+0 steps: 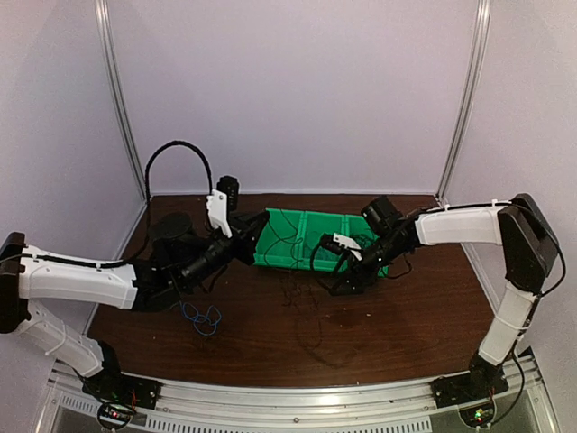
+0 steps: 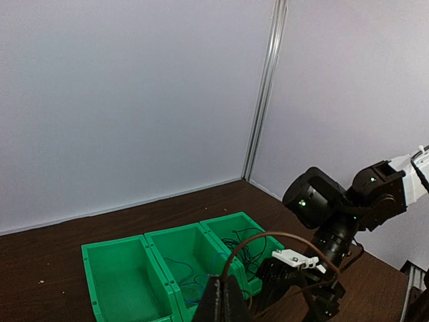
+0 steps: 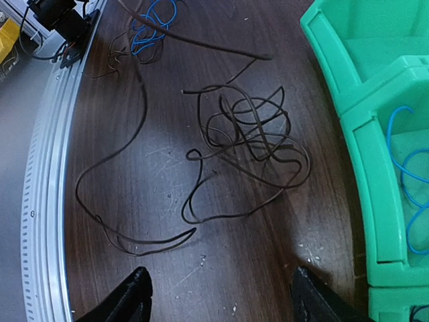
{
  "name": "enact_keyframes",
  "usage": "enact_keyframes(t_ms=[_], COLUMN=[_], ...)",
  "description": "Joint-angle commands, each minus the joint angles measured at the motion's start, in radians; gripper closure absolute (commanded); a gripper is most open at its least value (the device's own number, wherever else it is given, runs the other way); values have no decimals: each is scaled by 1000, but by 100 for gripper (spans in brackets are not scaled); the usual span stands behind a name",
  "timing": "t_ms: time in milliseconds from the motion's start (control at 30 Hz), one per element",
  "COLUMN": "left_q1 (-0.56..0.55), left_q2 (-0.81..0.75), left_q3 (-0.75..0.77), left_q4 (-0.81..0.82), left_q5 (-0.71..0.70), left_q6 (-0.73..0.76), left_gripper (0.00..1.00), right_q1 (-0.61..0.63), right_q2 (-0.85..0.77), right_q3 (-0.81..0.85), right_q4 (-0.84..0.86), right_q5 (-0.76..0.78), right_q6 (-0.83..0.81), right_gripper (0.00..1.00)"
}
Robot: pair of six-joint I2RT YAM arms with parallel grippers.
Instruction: Untangle the cables
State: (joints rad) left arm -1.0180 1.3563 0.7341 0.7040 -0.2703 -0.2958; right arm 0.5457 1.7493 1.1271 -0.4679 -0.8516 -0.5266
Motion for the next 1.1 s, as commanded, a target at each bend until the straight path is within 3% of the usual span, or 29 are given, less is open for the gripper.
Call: enact_keyframes(t_ms=[0, 167, 333, 433, 633, 767, 933, 1000, 1067], left_q1=[4, 3, 4, 4, 4, 5, 5, 5, 5], left_q2=[-57, -111, -164, -179, -192, -194, -202, -208, -216], left_q3=[-22, -29, -48, -60, -77, -82, -83, -80, -74], left_q4=[2, -50, -98, -111, -115, -117, -121, -123, -132], left_q5=[-48, -47, -57, -71, -87, -96, -106, -113, -125], left_q6=[-20, -18, -13, -18, -23, -26, -27, -24, -19], left_gripper=[100, 100, 100, 100, 100, 100, 100, 100, 100], right_q1=[78, 101, 106, 125, 175, 192, 207, 209, 213], right_q2=[51, 98, 149, 185, 253, 282, 324, 351, 379], right_q3=[49, 105, 135, 161, 203, 214, 223, 233, 240], right_q4=[95, 142, 191, 178, 173, 176, 201, 214, 231], right_q5=[53, 68, 99, 75, 66, 42, 57, 54, 61], right_q6=[42, 82, 133, 138, 149, 159, 194, 218, 250], right_gripper=[27, 34, 62, 73, 66, 48, 39, 37, 46])
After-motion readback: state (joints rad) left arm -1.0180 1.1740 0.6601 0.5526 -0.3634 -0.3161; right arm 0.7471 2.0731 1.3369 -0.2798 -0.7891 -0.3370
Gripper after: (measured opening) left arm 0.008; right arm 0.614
